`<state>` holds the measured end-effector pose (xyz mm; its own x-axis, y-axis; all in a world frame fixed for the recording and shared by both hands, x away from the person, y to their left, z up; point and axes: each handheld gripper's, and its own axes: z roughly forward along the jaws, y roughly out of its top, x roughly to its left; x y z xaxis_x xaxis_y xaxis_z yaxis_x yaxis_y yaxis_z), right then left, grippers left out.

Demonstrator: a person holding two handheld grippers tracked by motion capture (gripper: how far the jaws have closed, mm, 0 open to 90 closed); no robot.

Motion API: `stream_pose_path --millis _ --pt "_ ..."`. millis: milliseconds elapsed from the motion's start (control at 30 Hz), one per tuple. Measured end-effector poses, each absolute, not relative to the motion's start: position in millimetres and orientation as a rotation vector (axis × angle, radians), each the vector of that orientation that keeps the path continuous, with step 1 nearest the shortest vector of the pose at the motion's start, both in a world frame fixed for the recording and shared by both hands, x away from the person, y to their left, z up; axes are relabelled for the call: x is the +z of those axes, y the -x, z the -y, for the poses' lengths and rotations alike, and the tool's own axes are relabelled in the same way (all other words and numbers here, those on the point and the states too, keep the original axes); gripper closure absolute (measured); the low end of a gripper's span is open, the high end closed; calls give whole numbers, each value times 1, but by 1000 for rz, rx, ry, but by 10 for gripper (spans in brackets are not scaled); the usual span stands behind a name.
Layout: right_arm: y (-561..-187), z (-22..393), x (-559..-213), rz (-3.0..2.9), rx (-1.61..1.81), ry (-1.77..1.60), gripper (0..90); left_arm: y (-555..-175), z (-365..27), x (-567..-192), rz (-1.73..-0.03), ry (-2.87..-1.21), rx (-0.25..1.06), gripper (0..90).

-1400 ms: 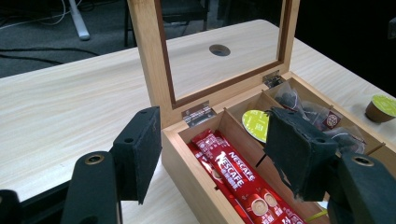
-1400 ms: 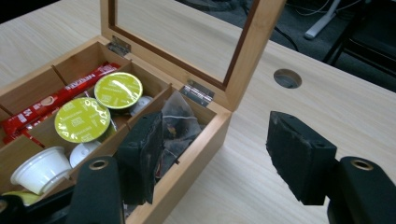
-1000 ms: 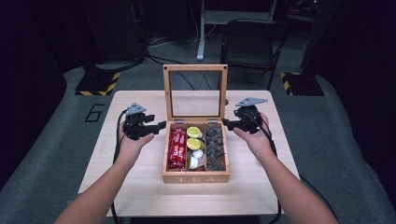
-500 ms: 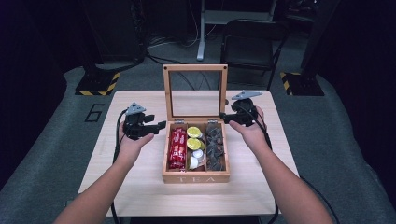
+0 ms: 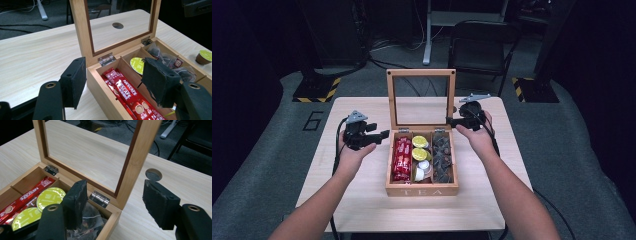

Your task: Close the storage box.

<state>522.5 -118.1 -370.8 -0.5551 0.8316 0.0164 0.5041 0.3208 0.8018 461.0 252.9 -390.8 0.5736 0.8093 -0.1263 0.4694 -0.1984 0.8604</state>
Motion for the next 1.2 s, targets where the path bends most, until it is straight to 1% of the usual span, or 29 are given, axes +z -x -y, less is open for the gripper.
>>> stream_pose_path --millis 500,900,1200 --pt "-536 116 -373 -2184 1111 -1189 359 -458 -252 -391 -1044 -1837 444 358" --pt "-551 123 -386 -2177 1060 -1217 355 -455 -254 -388 -1041 -1829 448 358" --pt "-561 120 -393 -2173 1053 -1244 349 -455 -257 -393 -1063 -1813 440 358"
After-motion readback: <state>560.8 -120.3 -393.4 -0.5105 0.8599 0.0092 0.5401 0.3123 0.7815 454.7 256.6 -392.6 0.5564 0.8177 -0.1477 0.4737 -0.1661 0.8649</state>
